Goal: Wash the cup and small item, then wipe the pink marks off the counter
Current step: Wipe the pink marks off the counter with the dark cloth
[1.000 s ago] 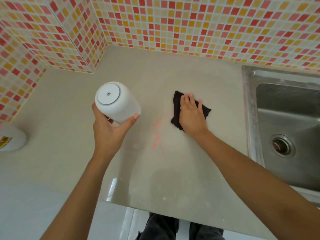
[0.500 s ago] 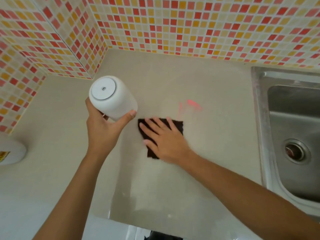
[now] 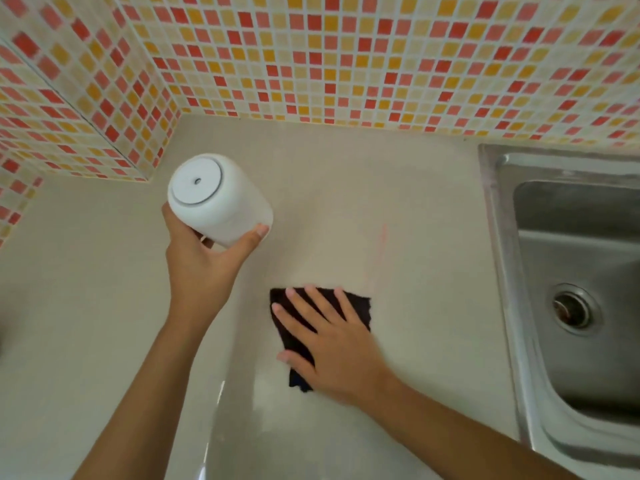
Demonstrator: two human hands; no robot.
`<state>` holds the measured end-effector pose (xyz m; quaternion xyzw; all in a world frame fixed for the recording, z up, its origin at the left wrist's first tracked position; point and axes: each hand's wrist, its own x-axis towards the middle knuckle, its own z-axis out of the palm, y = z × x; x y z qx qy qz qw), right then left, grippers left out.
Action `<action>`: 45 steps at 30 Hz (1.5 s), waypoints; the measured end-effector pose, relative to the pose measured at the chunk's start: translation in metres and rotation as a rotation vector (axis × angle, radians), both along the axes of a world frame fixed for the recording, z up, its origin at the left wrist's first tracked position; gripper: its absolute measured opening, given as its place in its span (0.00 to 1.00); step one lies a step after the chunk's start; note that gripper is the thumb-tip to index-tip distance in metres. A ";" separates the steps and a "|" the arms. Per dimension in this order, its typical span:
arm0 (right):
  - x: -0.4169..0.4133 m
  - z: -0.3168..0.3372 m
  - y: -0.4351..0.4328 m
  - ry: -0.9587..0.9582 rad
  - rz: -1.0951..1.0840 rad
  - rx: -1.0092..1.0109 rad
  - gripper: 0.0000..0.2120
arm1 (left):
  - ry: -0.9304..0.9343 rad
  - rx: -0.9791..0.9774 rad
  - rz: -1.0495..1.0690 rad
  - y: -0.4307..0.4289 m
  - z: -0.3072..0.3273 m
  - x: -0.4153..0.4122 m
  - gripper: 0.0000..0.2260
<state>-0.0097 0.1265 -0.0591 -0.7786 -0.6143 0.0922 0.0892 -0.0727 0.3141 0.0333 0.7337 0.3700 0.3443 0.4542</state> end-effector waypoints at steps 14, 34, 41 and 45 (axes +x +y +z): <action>0.146 -0.012 0.051 -0.092 -0.476 0.012 0.28 | 0.001 -0.005 -0.008 -0.006 -0.014 0.017 0.39; 0.152 -0.013 0.051 -0.082 -0.561 -0.012 0.28 | 0.029 0.013 -0.004 0.008 -0.011 0.008 0.40; -0.051 0.003 -0.032 0.042 0.095 -0.029 0.28 | -0.003 0.004 0.026 0.021 0.005 0.009 0.41; 0.018 -0.003 0.039 -0.024 0.090 0.032 0.26 | -0.015 -0.012 0.027 0.019 0.003 0.013 0.38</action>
